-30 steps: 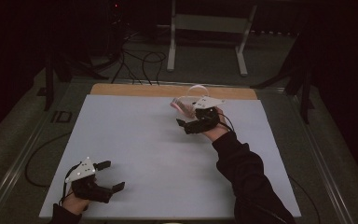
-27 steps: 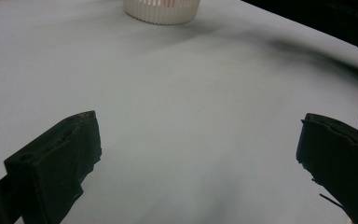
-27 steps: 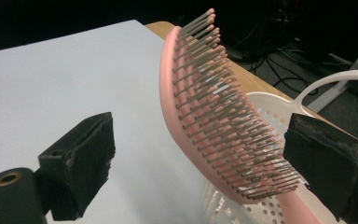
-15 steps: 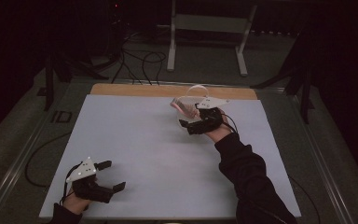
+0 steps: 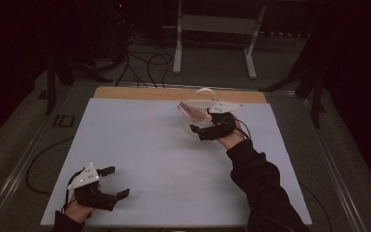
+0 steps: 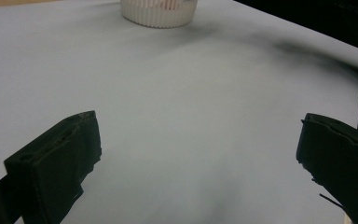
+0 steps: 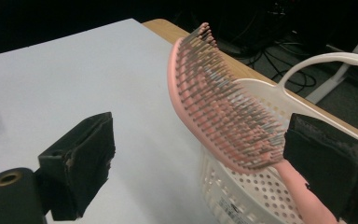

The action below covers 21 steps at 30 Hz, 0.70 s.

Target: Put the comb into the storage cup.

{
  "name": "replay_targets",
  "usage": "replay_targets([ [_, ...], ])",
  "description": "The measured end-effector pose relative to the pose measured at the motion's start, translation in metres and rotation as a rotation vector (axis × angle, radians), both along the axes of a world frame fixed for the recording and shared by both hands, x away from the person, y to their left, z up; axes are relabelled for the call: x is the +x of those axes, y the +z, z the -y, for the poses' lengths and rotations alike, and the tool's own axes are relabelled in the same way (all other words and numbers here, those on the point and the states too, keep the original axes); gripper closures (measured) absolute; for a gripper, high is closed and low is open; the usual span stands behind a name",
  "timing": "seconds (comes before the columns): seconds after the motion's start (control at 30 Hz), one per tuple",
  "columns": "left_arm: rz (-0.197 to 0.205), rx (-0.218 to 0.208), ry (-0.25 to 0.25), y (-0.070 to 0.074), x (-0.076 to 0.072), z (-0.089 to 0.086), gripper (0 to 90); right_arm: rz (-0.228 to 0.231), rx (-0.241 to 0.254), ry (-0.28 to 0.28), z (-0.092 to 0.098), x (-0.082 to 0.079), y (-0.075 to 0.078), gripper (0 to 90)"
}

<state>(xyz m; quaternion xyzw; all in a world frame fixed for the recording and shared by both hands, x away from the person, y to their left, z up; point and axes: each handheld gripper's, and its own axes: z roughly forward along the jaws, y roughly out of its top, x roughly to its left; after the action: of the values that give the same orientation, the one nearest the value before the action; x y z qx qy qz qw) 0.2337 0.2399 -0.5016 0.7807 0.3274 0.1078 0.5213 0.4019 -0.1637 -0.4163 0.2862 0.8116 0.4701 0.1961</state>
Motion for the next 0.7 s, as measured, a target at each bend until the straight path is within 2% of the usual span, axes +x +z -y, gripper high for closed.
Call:
replay_targets([
  [0.3, 0.000, 0.001, -0.001, 0.000, 0.000, 0.000, 0.2, 0.012, 0.007, -0.008, 0.009, -0.009, -0.001, 8.7],
  [0.7, 0.004, 0.000, 0.000, 0.000, 0.000, 0.000, 0.2, -0.001, 0.032, -0.009, 0.022, -0.026, -0.008, 8.7],
])
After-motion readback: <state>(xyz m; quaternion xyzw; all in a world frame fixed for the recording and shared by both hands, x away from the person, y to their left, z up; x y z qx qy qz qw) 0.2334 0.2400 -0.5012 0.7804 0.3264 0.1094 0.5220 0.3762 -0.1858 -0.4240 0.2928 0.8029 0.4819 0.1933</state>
